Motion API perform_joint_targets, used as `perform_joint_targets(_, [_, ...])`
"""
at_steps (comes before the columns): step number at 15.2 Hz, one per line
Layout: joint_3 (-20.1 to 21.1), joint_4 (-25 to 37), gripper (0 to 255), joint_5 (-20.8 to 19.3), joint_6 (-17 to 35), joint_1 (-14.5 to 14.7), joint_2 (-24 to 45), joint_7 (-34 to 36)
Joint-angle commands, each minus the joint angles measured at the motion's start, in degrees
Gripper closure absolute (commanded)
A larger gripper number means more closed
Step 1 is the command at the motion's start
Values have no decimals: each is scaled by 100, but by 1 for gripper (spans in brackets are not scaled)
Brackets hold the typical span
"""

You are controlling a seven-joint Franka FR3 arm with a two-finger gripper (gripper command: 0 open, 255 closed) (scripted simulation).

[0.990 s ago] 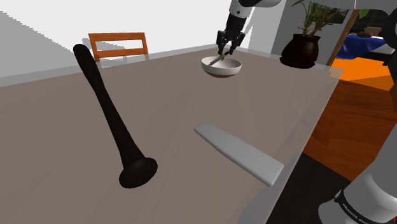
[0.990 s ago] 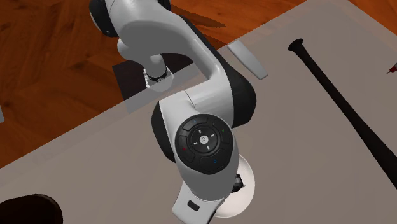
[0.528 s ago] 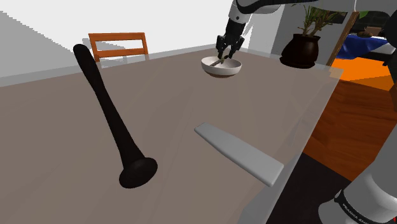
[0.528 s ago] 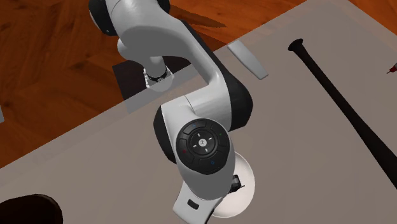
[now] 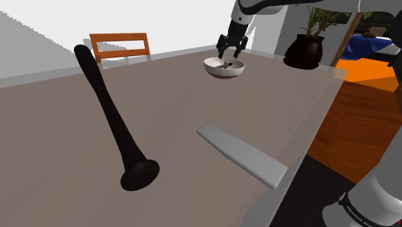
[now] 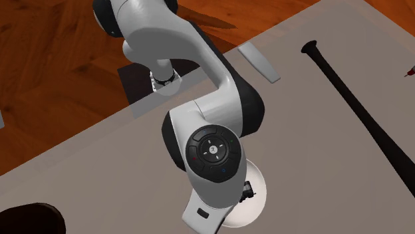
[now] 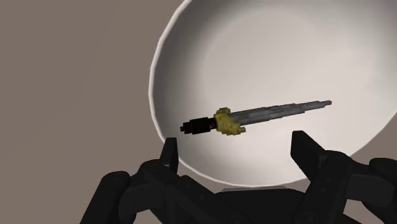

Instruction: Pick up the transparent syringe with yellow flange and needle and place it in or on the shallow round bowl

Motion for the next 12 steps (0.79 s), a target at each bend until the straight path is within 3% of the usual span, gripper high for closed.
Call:
perform_joint_targets(1, [0,14,0,0,-11,0,4,0])
perform_joint_targets(5, [7,596,0,21,-691,3,-95,-16])
perform_joint_targets(12, [7,596,0,21,-691,3,-95,-16])
